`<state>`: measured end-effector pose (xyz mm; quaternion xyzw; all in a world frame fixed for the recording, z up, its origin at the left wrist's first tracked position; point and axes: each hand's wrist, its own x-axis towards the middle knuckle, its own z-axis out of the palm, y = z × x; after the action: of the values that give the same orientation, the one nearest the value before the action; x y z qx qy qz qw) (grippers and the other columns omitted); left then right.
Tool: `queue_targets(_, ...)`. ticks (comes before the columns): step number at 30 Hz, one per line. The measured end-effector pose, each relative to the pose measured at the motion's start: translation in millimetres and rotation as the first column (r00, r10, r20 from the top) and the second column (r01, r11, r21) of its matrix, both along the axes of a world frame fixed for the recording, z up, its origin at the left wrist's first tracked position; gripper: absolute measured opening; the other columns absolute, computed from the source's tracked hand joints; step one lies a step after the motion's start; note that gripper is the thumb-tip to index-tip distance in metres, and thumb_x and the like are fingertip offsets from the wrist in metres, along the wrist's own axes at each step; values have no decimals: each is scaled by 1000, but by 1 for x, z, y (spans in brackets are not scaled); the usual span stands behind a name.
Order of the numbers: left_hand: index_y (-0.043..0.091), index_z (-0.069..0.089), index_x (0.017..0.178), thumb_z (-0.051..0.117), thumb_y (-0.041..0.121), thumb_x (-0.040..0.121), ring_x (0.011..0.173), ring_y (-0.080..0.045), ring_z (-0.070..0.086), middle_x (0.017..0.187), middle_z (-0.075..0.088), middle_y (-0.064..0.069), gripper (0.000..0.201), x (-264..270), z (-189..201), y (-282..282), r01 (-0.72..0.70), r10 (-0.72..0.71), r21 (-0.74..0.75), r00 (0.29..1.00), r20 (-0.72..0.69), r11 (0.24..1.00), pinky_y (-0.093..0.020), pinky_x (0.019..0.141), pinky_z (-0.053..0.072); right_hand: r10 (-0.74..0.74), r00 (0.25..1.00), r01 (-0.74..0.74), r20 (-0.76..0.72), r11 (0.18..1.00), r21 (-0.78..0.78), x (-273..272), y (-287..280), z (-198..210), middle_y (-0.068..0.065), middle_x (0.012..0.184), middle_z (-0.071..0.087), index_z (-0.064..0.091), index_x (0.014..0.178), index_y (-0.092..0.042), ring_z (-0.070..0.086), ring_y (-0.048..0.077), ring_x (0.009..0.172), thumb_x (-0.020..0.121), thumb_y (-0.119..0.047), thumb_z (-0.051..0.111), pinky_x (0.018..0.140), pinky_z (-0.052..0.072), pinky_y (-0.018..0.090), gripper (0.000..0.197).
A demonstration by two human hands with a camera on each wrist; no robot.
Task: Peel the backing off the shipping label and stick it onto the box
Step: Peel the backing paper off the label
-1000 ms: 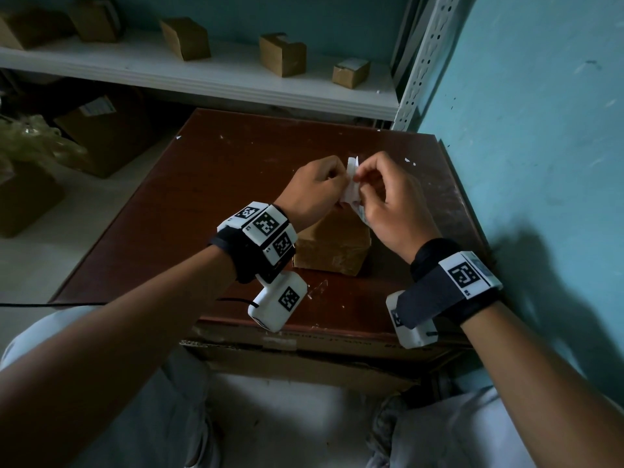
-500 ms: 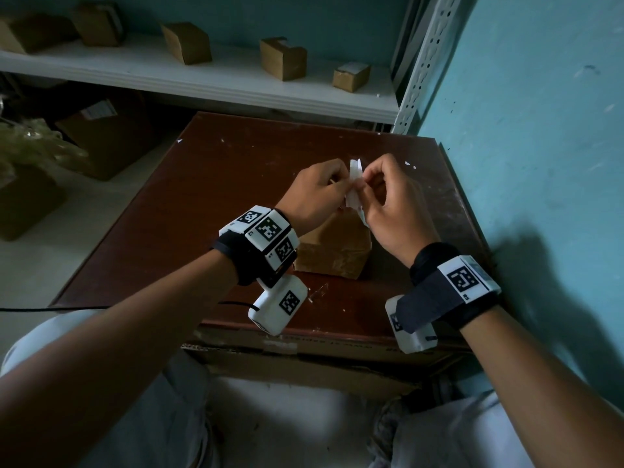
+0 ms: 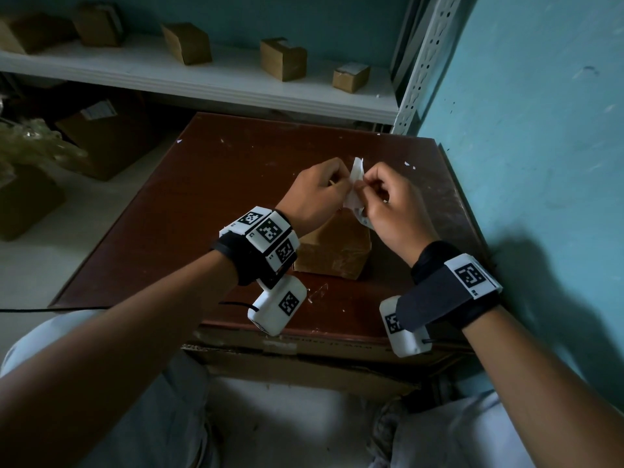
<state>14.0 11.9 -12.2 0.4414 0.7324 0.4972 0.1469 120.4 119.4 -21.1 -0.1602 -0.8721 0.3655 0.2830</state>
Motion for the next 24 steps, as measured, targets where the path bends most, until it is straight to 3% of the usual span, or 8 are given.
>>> queue_targets(4, 6, 57, 95, 45, 24, 98, 83, -27, 64, 93, 65, -12, 22, -1, -1, 1, -12, 12, -8, 1000, 2, 1000, -46, 74, 56, 22, 1000, -22, -7, 998, -56, 0, -2, 1, -3, 82, 59, 57, 90, -6, 60, 16, 83, 97, -16, 52, 71, 51, 33, 12)
queue_targets(7, 4, 57, 96, 46, 21, 98, 81, -23, 64, 93, 64, -11, 20, -1, -1, 1, -17, 17, 3, 1000, -17, 1000, -38, 71, 57, 19, 1000, -20, -10, 994, -105, 0, -2, 2, 6, 84, 61, 56, 89, -5, 60, 22, 84, 96, -19, 53, 74, 52, 39, 16)
queue_targets(15, 10, 52, 90, 43, 20, 100, 72, -14, 62, 87, 60, -4, 17, -2, -3, 0, -18, 19, 17, 998, -54, 1000, -21, 61, 51, -1, 1000, 2, 8, 979, -203, 0, -6, 5, 10, 85, 63, 57, 86, -8, 62, 29, 87, 91, -25, 53, 76, 53, 48, 18)
queue_targets(24, 24, 47, 78, 43, 17, 99, 67, -16, 60, 81, 62, -3, 22, -2, -3, 1, -39, 39, 3, 999, -18, 999, -38, 66, 53, -46, 998, 52, 31, 972, -228, -3, -8, 7, 14, 86, 66, 59, 86, -7, 66, 30, 85, 91, -26, 53, 77, 54, 53, 20)
